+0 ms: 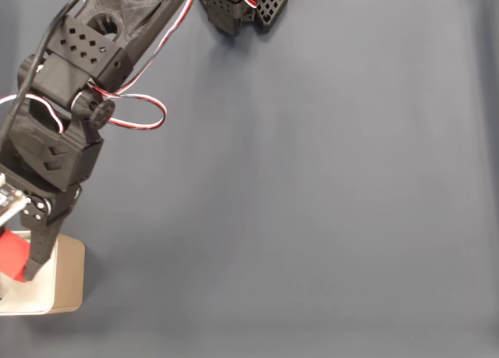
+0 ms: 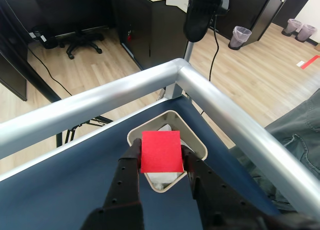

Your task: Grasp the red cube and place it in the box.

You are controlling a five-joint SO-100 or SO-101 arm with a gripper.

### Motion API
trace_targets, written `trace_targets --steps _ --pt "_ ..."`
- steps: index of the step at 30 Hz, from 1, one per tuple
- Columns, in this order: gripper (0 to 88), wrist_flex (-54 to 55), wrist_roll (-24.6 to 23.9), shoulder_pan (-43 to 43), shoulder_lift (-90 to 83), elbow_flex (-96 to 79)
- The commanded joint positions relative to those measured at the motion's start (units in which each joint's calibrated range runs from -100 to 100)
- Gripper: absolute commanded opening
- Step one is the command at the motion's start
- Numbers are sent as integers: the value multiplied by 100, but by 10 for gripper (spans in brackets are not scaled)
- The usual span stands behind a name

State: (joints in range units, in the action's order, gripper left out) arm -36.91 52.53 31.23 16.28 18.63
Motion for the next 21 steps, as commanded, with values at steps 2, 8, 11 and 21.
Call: trace_targets --steps 2,8,11,21 --pt "19 249 -20 144 -51 391" --pt "19 314 -24 130 -8 400" --pt "20 339 -20 123 27 428" --pt "21 339 -15 115 174 628"
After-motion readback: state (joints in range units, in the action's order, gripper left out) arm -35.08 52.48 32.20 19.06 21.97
